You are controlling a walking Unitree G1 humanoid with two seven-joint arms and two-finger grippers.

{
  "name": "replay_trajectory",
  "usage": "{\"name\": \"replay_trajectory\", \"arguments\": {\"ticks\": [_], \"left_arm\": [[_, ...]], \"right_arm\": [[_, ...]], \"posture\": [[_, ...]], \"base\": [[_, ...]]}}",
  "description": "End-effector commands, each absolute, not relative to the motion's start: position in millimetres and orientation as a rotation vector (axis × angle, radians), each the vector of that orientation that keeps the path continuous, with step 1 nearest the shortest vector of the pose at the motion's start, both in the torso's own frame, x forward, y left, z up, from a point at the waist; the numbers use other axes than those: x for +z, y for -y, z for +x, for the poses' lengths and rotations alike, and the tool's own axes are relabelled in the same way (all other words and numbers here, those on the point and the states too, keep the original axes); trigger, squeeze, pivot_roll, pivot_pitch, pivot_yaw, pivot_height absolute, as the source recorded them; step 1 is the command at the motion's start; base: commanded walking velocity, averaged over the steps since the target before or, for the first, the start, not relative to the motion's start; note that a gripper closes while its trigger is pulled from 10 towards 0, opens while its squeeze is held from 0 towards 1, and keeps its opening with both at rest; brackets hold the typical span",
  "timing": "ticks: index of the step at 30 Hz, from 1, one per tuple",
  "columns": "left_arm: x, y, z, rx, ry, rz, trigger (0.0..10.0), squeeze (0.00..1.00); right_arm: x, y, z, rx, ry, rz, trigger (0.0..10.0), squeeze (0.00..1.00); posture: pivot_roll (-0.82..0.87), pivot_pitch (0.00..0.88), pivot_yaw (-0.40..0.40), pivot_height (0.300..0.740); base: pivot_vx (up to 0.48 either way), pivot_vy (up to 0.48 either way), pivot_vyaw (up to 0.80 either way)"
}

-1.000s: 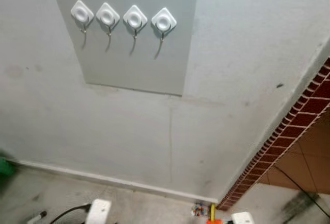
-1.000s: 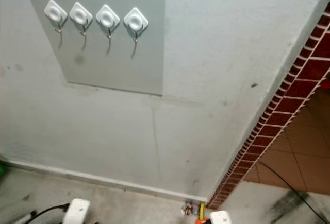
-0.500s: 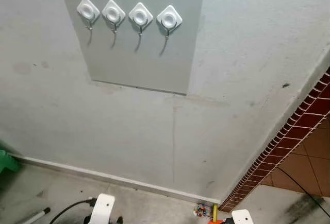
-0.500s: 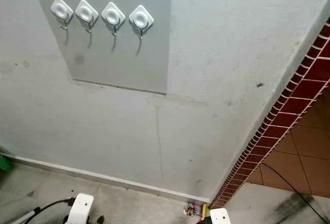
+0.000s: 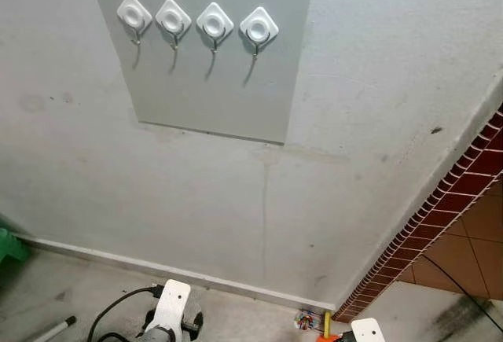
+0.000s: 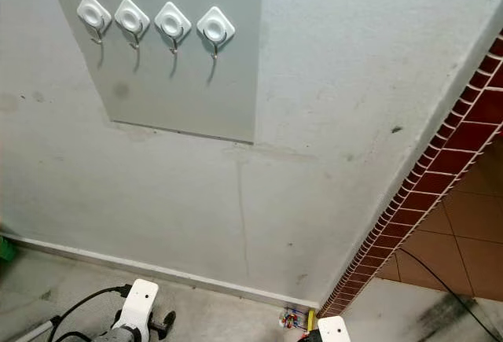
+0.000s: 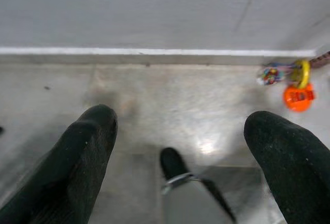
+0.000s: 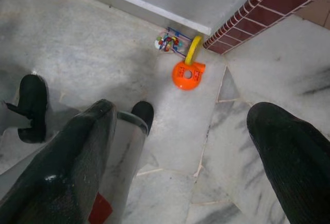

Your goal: Hang keys on a hook

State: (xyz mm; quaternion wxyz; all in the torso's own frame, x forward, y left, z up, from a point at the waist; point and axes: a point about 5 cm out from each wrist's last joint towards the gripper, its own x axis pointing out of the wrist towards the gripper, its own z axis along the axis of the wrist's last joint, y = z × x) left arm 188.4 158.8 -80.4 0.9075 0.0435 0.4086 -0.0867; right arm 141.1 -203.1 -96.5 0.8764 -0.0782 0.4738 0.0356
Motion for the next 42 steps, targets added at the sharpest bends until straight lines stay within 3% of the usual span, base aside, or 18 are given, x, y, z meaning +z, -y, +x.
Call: {"name": "replay_trajectory", "arguments": {"ticks": [1,20,42], "left_arm": [[-80,-163,188,-0.148,-0.85,0.068,10.0,0.0],[-74,-161,201,-0.153,-0.819,0.049,10.0,0.0],[-81,-164,186,-0.128,-0.857,0.032,10.0,0.0]], "right_arm": [[-95,204,145,0.06,-0.967,-0.159,10.0,0.0],[-92,195,155,0.095,-0.94,-0.139,10.0,0.0],[-95,193,148,0.136,-0.957,-0.189,10.0,0.0]], "posture": [[-0.02,0.005,0.008,0.74],[-0.02,0.0,0.018,0.74],[-0.01,0.0,0.008,0.74]], "base": [[0.0,0.0,0.0],[0.0,0.0,0.66],[0.0,0.0,0.79]]}}
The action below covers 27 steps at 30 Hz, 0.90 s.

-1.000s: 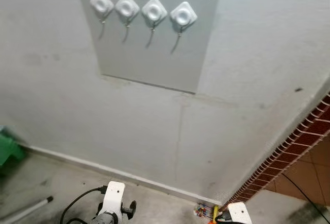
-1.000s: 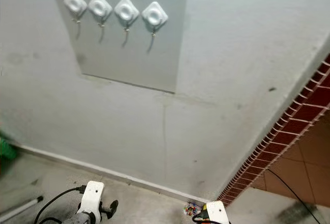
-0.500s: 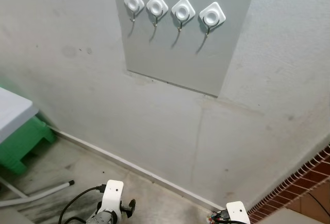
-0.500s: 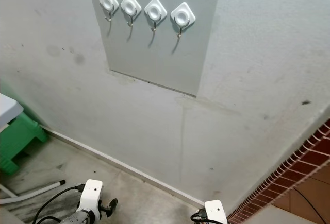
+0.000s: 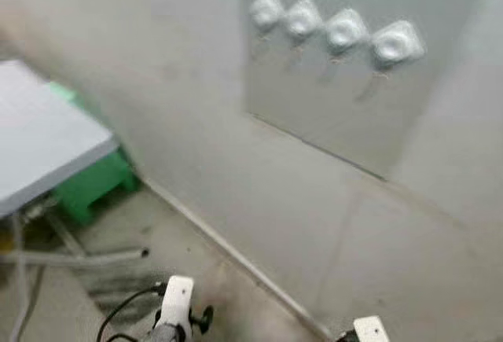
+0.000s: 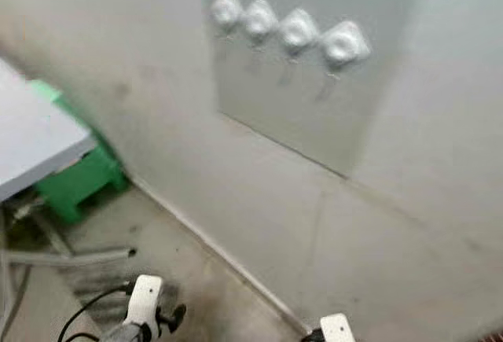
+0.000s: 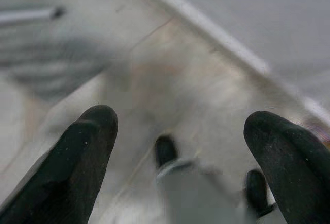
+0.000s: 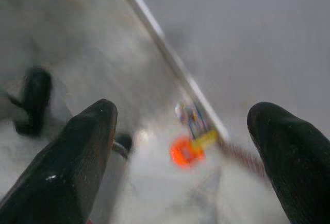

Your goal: Hang keys on a hook

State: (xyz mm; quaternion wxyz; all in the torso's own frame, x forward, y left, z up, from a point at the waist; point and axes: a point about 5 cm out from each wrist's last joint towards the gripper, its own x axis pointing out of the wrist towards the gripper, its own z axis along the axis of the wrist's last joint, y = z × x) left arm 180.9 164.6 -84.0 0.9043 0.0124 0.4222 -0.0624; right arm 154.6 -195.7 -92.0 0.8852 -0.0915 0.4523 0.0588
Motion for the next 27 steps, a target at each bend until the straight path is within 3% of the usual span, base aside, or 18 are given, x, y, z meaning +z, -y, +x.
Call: {"name": "replay_trajectory", "arguments": {"ticks": [1,27], "left_arm": [[-81.6,-164.7,185.9,-0.128,-0.859,0.032,10.0,0.0],[-86.2,-170.1,176.3,-0.098,-0.896,0.018,10.0,0.0]], "right_arm": [[-94.9,193.4,147.4,0.137,-0.957,-0.189,10.0,0.0],[-97.1,197.8,139.1,0.141,-0.976,-0.2,10.0,0.0]], "posture": [[-0.01,0.0,0.008,0.74],[-0.01,0.0,0.004,0.74]], "base": [[0.0,0.0,0.79],[0.0,0.0,0.79]]}}
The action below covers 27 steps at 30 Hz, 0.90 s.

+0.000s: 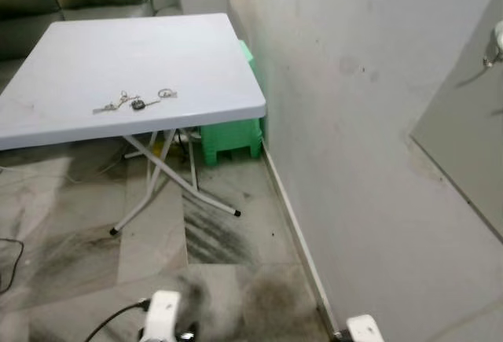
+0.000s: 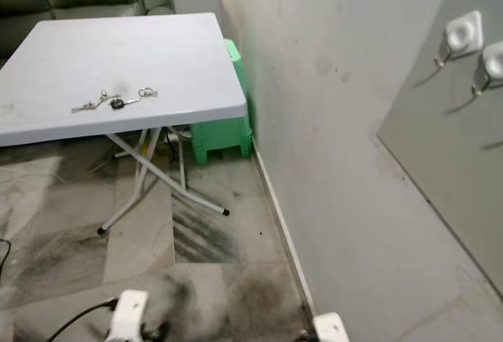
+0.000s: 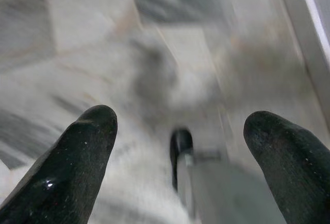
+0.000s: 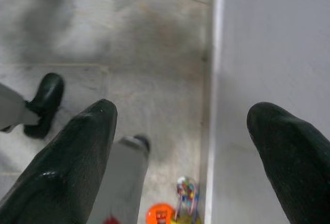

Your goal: Hang keys on a hook

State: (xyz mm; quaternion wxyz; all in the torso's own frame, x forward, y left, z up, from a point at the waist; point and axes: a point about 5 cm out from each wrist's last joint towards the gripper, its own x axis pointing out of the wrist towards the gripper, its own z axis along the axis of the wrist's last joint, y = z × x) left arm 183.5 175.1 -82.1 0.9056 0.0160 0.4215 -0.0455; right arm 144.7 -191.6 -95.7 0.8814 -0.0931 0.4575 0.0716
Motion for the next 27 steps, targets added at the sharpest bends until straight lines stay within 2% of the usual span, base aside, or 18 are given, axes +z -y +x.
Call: {"name": "replay_trajectory", "arguments": {"ticks": [1,10,16,27], "left_arm": [[-86.2,-170.3,176.3,-0.097,-0.896,0.018,10.0,0.0],[-85.3,-170.5,178.2,-0.099,-0.891,0.02,10.0,0.0],[-85.2,-170.8,178.7,-0.097,-0.893,0.016,10.0,0.0],[-85.7,-171.9,177.1,-0.09,-0.895,0.002,10.0,0.0]], "right_arm": [[-97.1,197.8,139.1,0.141,-0.976,-0.202,10.0,0.0],[-96.7,196.9,140.5,0.123,-0.971,-0.164,10.0,0.0],[-96.5,198.0,141.4,0.086,-0.972,-0.119,10.0,0.0],[-97.1,197.7,139.5,0.082,-0.974,-0.099,10.0,0.0]], "posture": [[-0.01,0.0,0.005,0.74],[-0.01,0.0,0.005,0.74],[-0.01,0.0,0.007,0.74],[-0.01,0.0,0.006,0.74]], "base": [[0.0,0.0,0.79],[0.0,0.0,0.79],[0.0,0.0,0.0],[0.0,0.415,0.0]]}}
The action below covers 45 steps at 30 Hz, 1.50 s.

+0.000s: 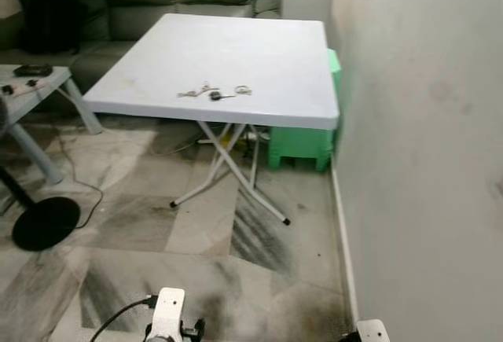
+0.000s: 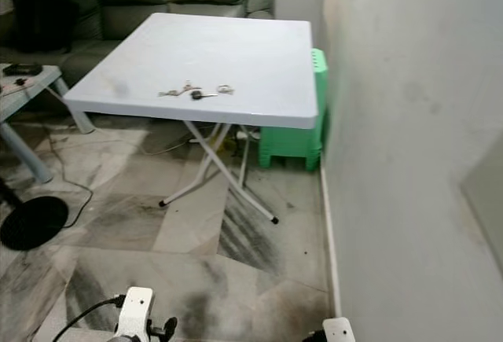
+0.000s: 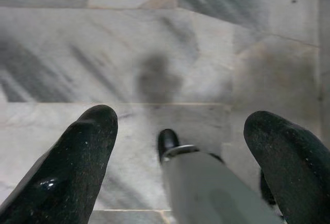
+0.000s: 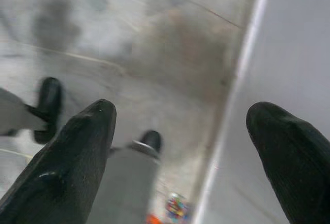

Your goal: Hang keys on a hook

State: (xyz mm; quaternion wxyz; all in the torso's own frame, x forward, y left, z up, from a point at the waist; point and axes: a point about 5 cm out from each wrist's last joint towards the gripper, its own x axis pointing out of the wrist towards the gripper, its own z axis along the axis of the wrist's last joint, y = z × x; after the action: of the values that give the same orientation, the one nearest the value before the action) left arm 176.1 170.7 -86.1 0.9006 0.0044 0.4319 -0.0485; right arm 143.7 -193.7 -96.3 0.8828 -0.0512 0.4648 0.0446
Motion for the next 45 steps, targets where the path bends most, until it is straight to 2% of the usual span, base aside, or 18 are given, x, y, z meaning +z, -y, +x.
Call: {"name": "replay_trajectory", "arguments": {"ticks": [1,45], "left_arm": [[-85.9,-171.8,176.8,-0.09,-0.895,0.001,10.0,0.0],[-85.5,-170.0,178.2,-0.085,-0.894,-0.013,10.0,0.0]], "right_arm": [[-97.2,197.8,139.4,0.083,-0.976,-0.104,10.0,0.0],[-97.2,197.1,139.2,0.071,-0.97,-0.075,10.0,0.0]], "posture": [[-0.01,0.0,0.005,0.74],[-0.02,0.0,0.005,0.74]], "base": [[0.0,0.431,0.0],[0.0,0.431,0.0]]}}
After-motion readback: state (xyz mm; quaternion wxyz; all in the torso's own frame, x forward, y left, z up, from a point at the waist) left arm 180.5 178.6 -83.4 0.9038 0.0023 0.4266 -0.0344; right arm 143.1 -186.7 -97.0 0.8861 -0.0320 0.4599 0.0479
